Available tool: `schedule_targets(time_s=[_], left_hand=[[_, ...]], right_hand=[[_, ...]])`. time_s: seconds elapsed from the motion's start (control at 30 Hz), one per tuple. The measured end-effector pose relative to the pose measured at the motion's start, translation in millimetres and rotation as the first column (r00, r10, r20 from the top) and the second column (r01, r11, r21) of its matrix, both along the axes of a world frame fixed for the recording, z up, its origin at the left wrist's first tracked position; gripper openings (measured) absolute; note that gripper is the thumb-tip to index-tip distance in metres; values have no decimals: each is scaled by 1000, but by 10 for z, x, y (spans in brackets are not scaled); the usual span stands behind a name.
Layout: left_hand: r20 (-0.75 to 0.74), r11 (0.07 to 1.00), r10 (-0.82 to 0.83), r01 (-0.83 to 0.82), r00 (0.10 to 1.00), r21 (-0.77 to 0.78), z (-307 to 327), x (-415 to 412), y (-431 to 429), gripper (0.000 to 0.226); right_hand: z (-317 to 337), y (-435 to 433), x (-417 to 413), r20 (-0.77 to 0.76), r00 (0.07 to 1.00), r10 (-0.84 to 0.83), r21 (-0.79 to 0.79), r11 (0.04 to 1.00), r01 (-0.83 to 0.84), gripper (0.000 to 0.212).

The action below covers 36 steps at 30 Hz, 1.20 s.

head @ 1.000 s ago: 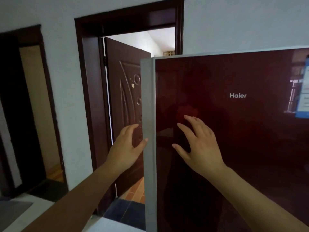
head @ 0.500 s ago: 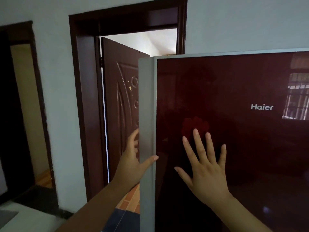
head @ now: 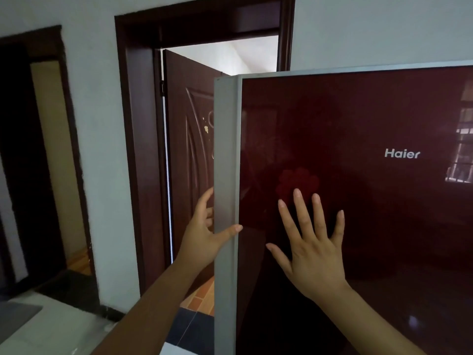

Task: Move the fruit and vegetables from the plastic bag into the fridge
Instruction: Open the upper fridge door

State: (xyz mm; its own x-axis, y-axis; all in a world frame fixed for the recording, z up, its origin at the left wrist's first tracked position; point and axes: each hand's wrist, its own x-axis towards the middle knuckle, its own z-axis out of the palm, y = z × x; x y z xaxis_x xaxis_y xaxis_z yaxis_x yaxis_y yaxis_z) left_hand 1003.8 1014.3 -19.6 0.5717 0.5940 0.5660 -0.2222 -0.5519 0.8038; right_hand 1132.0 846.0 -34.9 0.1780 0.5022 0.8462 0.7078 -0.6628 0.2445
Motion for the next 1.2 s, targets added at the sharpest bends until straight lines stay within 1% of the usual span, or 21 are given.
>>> schedule_targets(time_s=[0.17,0.4,0.5,0.6,0.67,0.77,0.83,0.93,1.03,1.1,1.2], left_hand=[[-38,999,-14,13,999,-34,62,-58,-27,90],[-109,999,6,-11,994,-50,123,-153,-93,95],[-91,999,-5,1,996,-42,127,-372,-247,95],[-32,1000,-16,15,999,-14,68,-724,-508,92],[6,999,-34,34,999,30,28,-959,-675,88],[-17,992,-56,57,998,112,-22,-1297,-883,88],[-62,984,-94,102,994,145,-59,-1524,-999,88],[-143,962,-206,227,968,150,-87,-1843,-1143,81],[-145,944,-274,295,951,150,-96,-2075,-1312,75],[-146,932,-315,334,938,141,-115,-2196,-1461,75],[-204,901,-379,411,903,142,-133,-2362,-1664,78]], right_hand=[[21,-29,-54,-53,998,23,-12,1000,-24,75],[103,-151,-212,-129,992,-18,-63,998,10,74],[97,-256,-379,-156,988,-11,-55,998,3,76],[42,-434,-625,-178,984,25,-21,999,-29,75],[2,-593,-811,-221,973,68,17,998,-66,72],[-66,-858,-1130,-311,940,138,83,990,-118,68],[-110,-1043,-1380,-379,907,185,142,980,-141,65],[-134,-1337,-1802,-457,855,245,234,961,-150,67],[-120,-1616,-2223,-462,851,250,247,958,-147,68],[-66,-1775,-2480,-481,839,253,241,959,-151,69],[47,-1967,-2777,-513,827,230,225,966,-128,69]])
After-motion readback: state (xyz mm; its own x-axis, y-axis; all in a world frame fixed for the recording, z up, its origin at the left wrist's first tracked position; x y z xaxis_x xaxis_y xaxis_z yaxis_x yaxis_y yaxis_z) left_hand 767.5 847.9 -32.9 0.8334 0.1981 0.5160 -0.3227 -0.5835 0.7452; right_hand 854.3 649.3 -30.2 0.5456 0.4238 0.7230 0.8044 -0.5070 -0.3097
